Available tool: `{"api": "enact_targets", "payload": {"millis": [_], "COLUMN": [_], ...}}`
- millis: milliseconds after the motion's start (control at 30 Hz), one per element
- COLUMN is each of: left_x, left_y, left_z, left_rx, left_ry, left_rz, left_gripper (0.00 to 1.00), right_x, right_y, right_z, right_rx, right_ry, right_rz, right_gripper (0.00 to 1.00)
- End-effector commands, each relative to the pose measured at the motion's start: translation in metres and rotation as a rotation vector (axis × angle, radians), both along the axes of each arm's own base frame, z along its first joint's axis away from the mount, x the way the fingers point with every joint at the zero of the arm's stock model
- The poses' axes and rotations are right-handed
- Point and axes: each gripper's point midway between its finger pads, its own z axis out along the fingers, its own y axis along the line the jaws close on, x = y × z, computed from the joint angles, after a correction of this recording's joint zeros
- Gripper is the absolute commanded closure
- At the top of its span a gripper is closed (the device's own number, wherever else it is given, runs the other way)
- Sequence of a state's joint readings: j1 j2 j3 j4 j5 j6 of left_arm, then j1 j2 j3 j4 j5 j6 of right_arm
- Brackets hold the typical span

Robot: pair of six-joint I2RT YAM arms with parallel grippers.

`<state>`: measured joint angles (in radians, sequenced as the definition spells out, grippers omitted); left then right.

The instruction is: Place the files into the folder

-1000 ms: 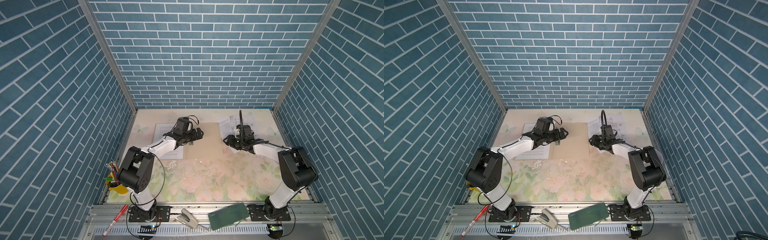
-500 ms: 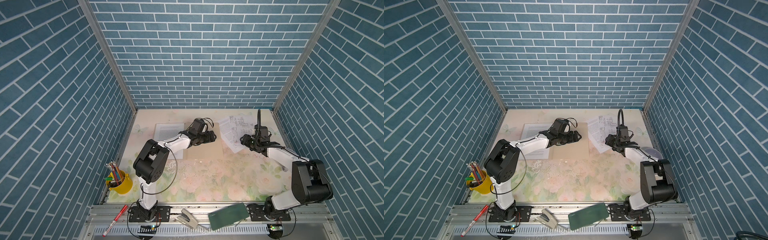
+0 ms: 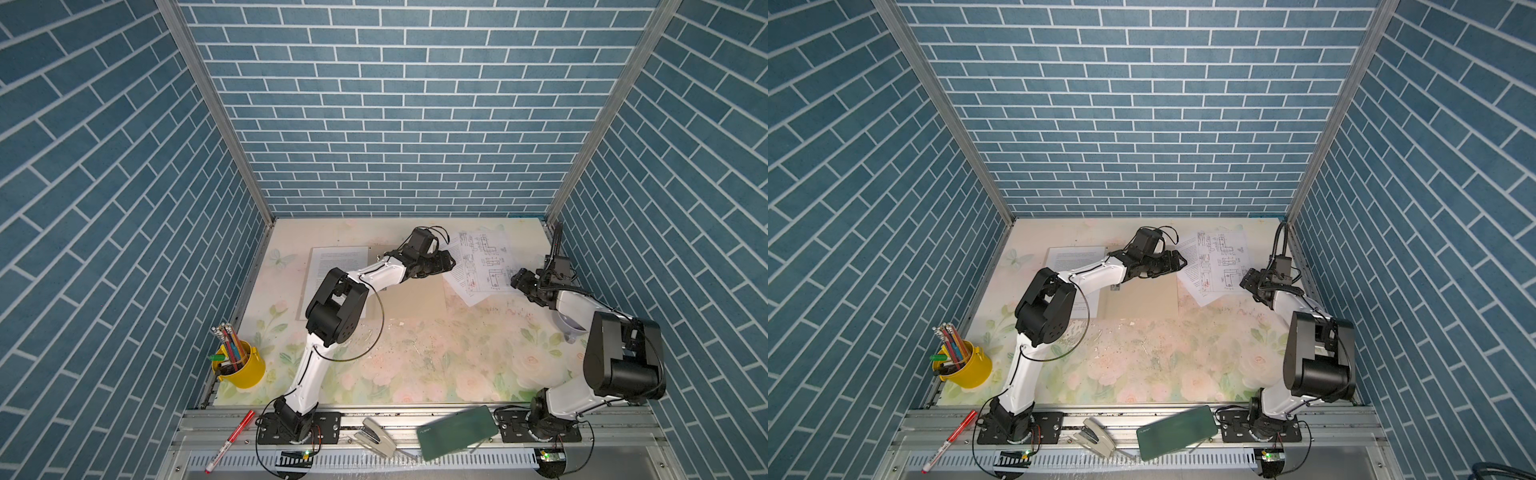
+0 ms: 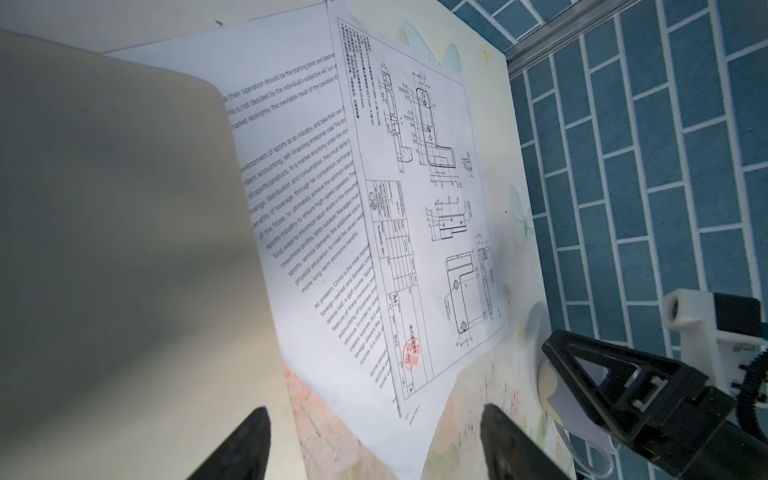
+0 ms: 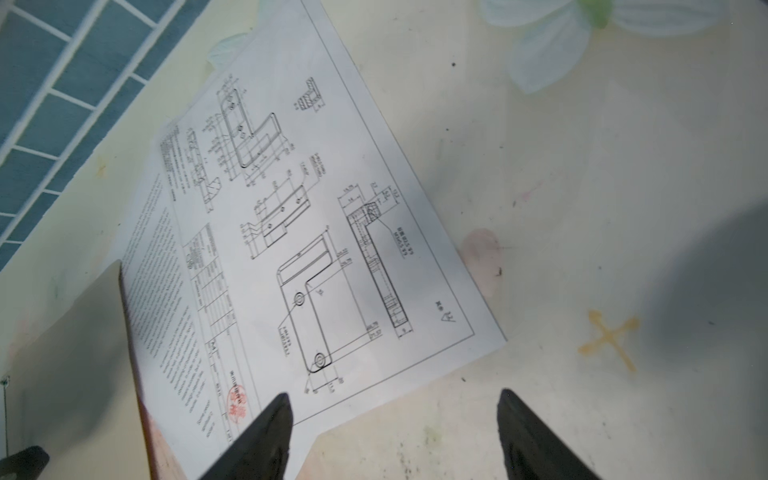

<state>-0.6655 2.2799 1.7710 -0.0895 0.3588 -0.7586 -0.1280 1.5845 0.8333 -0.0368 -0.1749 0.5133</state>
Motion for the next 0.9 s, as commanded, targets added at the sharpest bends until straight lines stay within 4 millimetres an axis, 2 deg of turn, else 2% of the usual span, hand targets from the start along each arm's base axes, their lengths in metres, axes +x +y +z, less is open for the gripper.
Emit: {"api": "enact_targets", "payload": {"millis": [0, 200, 467, 667, 867], "left_x": [0.001, 0.012, 0.016, 0.019, 0.015], "left_y": [-0.014, -0.040, -0.064, -0.072, -0.076], "left_z": [-0.004, -0.019, -0.031, -0.041, -0.058], "left_rx": [0.039, 0.049, 0.057, 0.047, 0.042], "left_ry": [-0.006, -0.004, -0.009, 0.017, 0.069], "left_rz": [-0.029, -0.066, -0.087, -0.091, -0.108], "left_gripper": [0.19, 0.16, 0.12, 0.12, 0.11], "right_x": [0.020, 0.038, 0.055, 0.053, 0.041], "right_y": [-0.009, -0.020, -0.013, -0.003, 0.006], "right_z": [0.008, -0.001, -0.008, -0.023, -0.028], "right_rx": [0.009, 0.054, 0.114, 0.185, 0.231], "right_ry": [-0.037, -0.031, -0.009, 0.051, 0.068], "right_rz": [0.033, 0.042, 0.081, 0.107, 0.120], "right_gripper": [0.20, 0.14, 0.13, 0.19, 0.23]}}
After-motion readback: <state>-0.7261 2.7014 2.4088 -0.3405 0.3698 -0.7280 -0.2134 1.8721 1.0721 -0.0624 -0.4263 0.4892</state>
